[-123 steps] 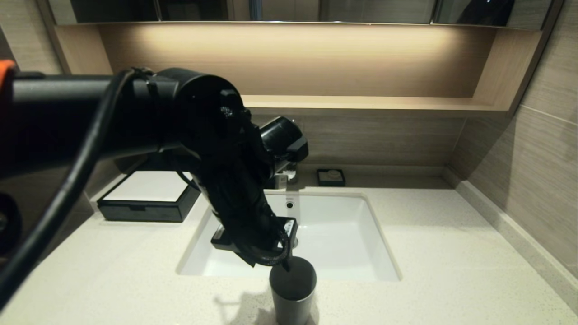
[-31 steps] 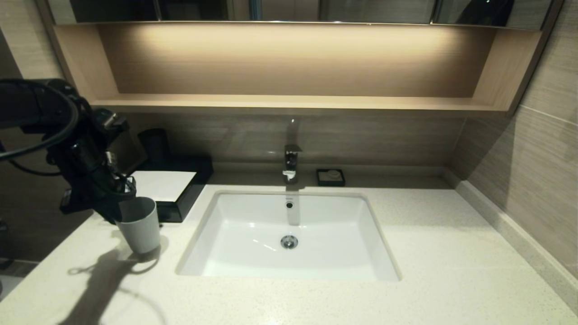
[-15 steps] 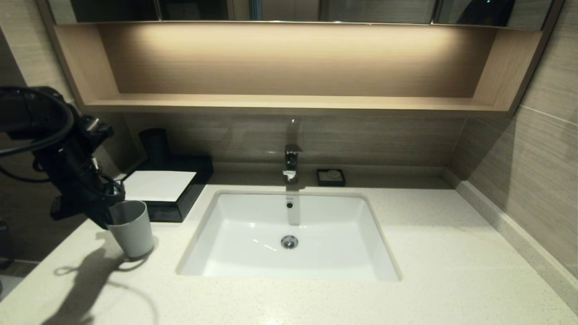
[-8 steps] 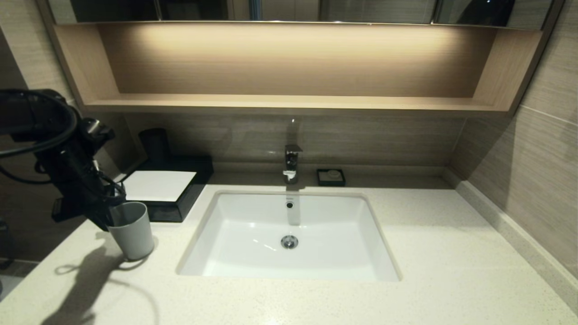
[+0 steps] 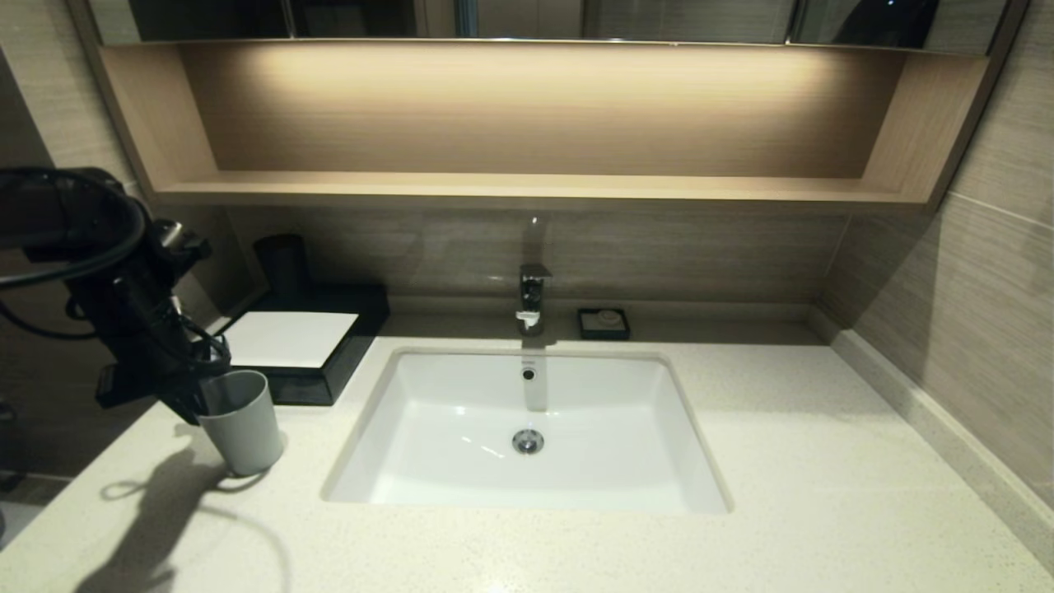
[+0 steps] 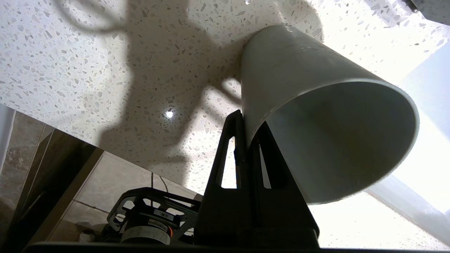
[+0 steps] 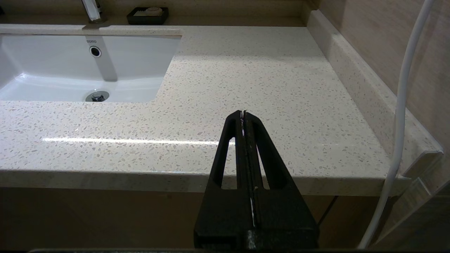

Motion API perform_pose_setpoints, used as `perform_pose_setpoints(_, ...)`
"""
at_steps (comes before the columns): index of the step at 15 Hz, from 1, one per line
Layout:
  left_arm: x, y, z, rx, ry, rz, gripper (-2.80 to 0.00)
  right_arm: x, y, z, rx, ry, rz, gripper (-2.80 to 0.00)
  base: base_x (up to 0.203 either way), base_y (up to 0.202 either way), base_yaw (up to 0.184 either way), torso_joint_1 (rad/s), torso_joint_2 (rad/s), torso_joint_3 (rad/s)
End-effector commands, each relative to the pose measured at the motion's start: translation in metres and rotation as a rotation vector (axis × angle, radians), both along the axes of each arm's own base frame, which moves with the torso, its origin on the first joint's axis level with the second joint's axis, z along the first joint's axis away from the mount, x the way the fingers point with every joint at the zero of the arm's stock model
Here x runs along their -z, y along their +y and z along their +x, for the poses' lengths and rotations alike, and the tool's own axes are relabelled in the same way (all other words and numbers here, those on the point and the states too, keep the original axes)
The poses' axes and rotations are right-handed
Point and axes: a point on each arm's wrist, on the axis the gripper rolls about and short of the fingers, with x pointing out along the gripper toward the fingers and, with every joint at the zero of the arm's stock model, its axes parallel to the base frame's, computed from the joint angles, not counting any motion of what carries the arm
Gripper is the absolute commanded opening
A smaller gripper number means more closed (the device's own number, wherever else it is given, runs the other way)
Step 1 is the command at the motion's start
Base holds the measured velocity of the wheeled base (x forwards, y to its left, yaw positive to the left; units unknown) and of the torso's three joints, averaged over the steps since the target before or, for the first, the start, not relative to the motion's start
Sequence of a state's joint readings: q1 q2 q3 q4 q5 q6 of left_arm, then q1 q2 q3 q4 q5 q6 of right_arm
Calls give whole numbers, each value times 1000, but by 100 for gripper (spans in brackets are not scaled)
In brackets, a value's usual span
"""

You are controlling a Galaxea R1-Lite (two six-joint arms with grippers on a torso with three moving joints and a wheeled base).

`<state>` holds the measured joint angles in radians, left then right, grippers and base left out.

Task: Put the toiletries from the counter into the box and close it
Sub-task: Place the cup on the table

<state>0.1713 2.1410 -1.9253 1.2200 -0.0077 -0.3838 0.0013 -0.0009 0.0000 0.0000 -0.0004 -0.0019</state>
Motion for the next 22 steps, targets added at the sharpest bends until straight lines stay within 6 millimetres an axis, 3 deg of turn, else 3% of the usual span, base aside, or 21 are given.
perform_pose_setpoints(1,2,2,0,-7,14,-1,-280,0,0,0,-1,1,0,-280,0,0,0,0,0,0)
perform_pose_setpoints(2,2,2,0,-5,11,-2,-280,0,0,0,-1,1,0,-280,0,0,0,0,0,0)
perform_pose_setpoints(3,0,2,-1,-6,7,-1,-199,0,0,0,-1,-1,0,-280,0,0,0,0,0,0)
perform_pose_setpoints(4,-2,2,-2,-5,1,0,0,0,0,0,-1,0,0,-280,0,0,0,0,0,0)
perform_pose_setpoints(11,-23,-2,-17,1,-32,4,0,0,0,0,-1,0,0,-280,0,0,0,0,0,0)
perform_pose_setpoints(19,-87,-3,-64,41,-266,-63,0,0,0,0,-1,1,-1,-280,0,0,0,0,0,0)
perform_pose_setpoints(20,-92,1,-67,36,-303,-75,-280,0,0,0,-1,-1,-1,-280,0,0,0,0,0,0)
perform_pose_setpoints(22,-95,12,-65,15,-369,-80,-280,0,0,0,-1,-1,0,-280,0,0,0,0,0,0)
